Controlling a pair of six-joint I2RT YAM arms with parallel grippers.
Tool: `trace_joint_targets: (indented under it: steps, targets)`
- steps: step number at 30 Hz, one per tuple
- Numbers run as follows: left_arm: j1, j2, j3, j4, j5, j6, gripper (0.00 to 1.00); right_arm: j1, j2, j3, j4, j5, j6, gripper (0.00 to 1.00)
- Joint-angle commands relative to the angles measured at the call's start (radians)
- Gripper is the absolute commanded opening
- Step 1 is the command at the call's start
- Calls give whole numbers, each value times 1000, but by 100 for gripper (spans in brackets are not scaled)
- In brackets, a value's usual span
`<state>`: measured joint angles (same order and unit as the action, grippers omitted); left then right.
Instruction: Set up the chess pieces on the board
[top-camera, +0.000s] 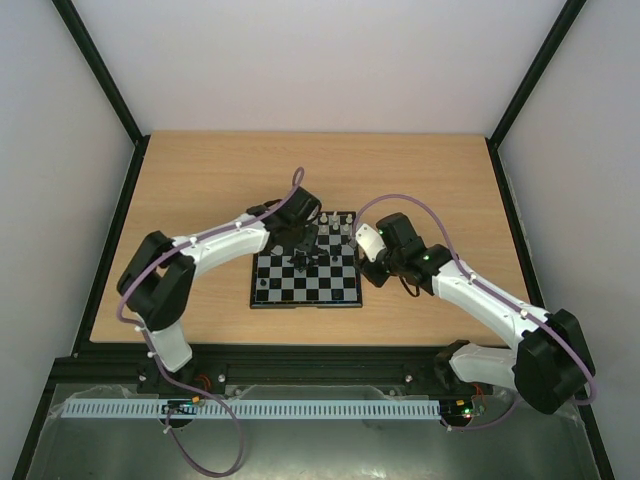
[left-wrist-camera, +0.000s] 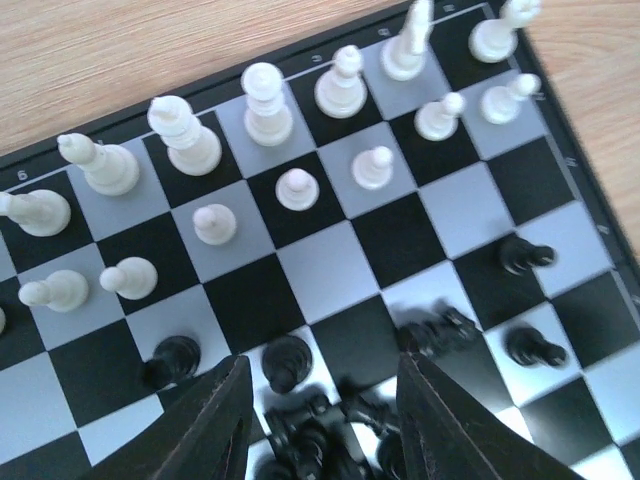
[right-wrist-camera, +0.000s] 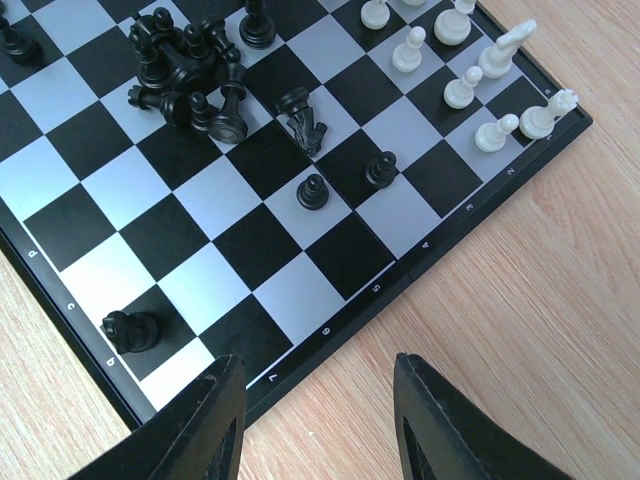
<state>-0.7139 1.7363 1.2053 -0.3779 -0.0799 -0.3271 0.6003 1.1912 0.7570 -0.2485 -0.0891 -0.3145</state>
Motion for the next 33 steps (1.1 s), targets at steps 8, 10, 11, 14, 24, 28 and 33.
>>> trace_joint_targets:
  steps: [8,10,11,14,24,28,33]
  targets:
    - [-20,130,121,-146,-116,-30,39,1,-24,-18,7,14,-21,43]
    - [-21,146,131,-150,-121,-30,38,1,-24,-18,8,15,-21,43]
    - [-21,154,133,-150,-122,-30,38,1,-24,-17,6,15,-22,43]
    - [-21,177,135,-139,-123,-29,34,1,-24,-20,7,22,-26,43]
    - [-20,204,147,-114,-106,-27,22,1,-27,-24,8,29,-34,43]
    - [-21,185,148,-110,-113,-19,12,1,-28,-27,11,34,-35,43]
    - [-21,145,151,-123,-106,-6,7,1,-26,-28,14,40,-36,42]
